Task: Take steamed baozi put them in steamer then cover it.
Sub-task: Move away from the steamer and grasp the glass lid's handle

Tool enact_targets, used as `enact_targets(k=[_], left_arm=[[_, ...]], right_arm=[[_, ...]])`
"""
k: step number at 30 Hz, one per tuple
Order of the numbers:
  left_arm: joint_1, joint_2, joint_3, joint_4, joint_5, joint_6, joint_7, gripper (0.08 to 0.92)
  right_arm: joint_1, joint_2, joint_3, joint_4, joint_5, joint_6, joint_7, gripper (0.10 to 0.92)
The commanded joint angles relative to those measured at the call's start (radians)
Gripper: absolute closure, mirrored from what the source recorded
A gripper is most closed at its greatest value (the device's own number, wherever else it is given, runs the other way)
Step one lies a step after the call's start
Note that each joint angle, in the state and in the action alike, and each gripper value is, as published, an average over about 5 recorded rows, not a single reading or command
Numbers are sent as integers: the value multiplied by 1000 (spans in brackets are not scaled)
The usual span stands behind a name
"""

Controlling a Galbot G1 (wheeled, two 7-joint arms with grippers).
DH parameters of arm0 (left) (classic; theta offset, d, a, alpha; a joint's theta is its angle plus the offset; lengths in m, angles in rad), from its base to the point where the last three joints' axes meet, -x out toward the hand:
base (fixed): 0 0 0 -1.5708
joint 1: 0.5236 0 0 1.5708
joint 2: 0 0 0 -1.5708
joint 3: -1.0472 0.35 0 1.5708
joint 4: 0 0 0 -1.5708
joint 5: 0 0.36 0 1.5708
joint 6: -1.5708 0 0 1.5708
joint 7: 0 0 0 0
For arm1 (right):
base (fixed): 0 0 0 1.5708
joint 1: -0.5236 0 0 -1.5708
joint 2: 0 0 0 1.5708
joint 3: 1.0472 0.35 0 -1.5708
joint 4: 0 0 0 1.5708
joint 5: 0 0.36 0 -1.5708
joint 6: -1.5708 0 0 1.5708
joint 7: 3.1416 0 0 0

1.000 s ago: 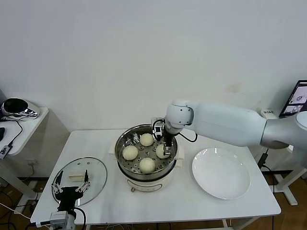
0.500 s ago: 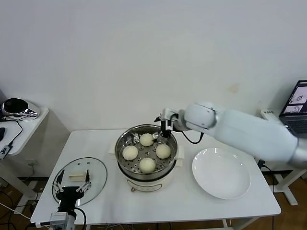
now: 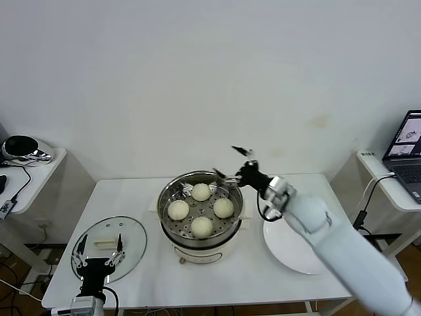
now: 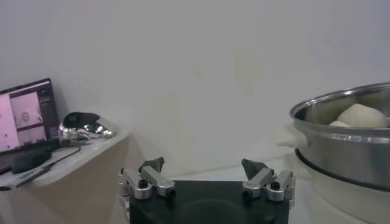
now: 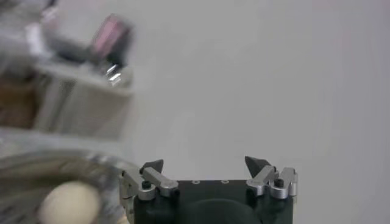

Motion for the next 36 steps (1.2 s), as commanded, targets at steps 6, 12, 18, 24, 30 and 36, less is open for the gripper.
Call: enact_targets(k=[6, 12, 18, 24, 30, 36], left_arm=[[7, 147, -146, 208, 831, -89, 19, 177], [-57, 218, -154, 350, 1133, -131, 62, 177], [-188, 257, -121, 508, 1236, -146, 60, 177], [-216, 285, -101, 570, 1248, -146, 78, 177], [-251, 287, -84, 601, 1249, -157, 66, 177], [-305, 284, -62, 612, 1251, -163, 68, 177]], right_arm=[[-696, 381, 799, 98, -201, 170, 33, 203], [-723, 380, 875, 61, -172, 166, 82, 203], [-730, 394, 899, 54, -164, 166, 100, 203], [-752, 414, 913, 70, -164, 174, 105, 203], [-770, 428, 920, 77, -171, 188, 106, 203], [-788, 448, 916, 91, -186, 196, 107, 203]])
